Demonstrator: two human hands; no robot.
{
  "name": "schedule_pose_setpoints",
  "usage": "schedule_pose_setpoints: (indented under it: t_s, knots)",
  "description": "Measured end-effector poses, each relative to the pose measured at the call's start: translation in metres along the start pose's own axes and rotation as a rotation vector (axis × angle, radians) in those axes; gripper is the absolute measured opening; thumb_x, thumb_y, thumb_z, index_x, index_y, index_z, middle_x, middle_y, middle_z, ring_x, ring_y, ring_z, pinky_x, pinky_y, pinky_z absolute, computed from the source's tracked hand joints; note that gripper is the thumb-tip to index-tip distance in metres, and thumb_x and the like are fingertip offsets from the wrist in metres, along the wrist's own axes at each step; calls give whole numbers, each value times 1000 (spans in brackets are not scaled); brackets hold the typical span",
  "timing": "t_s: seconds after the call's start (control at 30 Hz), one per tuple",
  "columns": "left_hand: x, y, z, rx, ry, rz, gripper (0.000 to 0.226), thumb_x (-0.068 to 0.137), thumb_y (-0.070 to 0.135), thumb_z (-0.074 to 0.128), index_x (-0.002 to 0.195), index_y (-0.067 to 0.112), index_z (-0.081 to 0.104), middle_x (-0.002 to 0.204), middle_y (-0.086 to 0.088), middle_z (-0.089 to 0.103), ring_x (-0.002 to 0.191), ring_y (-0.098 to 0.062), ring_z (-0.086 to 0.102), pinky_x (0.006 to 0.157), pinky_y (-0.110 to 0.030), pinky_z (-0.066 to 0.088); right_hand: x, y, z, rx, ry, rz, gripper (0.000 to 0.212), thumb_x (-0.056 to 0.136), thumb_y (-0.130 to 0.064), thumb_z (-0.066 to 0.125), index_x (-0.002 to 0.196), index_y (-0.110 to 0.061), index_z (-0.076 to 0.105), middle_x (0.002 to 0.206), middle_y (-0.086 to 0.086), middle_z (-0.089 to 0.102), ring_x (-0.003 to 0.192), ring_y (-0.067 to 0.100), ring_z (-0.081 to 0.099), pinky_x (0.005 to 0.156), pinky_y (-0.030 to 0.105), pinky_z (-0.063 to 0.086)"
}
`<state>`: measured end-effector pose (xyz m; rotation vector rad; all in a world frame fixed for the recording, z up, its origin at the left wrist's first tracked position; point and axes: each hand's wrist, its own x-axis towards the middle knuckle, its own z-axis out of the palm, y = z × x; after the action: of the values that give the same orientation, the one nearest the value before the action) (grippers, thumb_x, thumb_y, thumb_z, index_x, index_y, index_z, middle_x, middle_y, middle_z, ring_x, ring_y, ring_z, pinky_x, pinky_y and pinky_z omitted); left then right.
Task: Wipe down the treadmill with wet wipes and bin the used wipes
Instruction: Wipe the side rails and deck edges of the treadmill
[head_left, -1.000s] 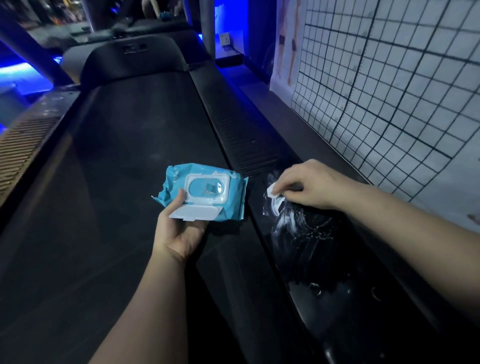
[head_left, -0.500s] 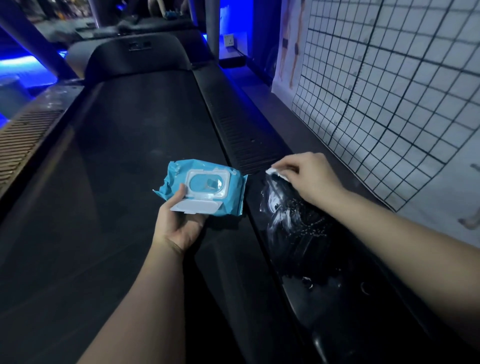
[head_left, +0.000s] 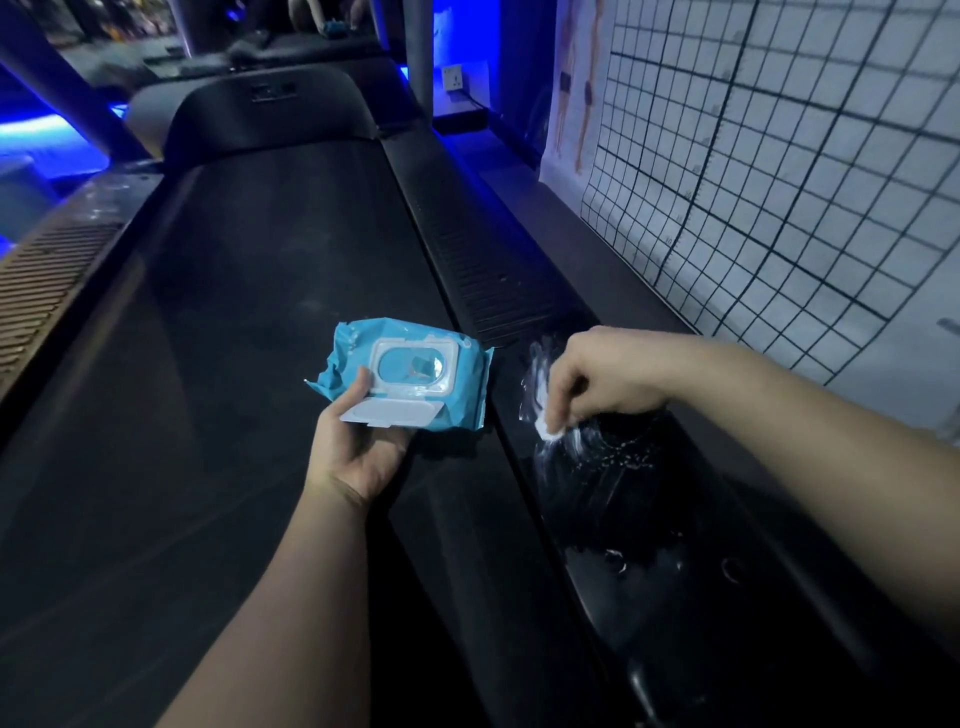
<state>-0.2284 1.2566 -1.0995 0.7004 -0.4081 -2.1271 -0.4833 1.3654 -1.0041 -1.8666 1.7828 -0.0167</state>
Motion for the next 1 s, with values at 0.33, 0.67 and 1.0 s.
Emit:
schedule_pose_setpoints:
  t_s: [0.33, 0.67, 1.0]
  knots:
    - [1, 0, -1, 6, -4, 3, 49, 101, 23, 60, 147, 7, 57, 141, -16, 67, 133, -32, 63, 106, -54, 54, 17, 2, 6, 184, 616, 61, 18, 87, -16, 77, 92, -33, 81, 92, -14, 75, 88, 3, 68, 86, 22, 54]
    - [1, 0, -1, -4, 3, 5, 45, 105, 23, 57, 147, 7, 57, 140, -16, 68, 133, -33, 64, 117, -53, 44, 0, 6, -2, -7, -11, -64, 29, 84, -13, 74, 77, -41, 79, 98, -20, 70, 92, 1, 64, 88, 25, 51]
    - [3, 0, -2, -2, -5, 7, 48, 103, 24, 58, 148, 7, 56, 140, -17, 68, 131, -34, 65, 116, -55, 46, 10, 16, 8, 189, 567, 19, 15, 91, -22, 71, 93, -35, 76, 94, -13, 74, 91, 6, 67, 88, 34, 54]
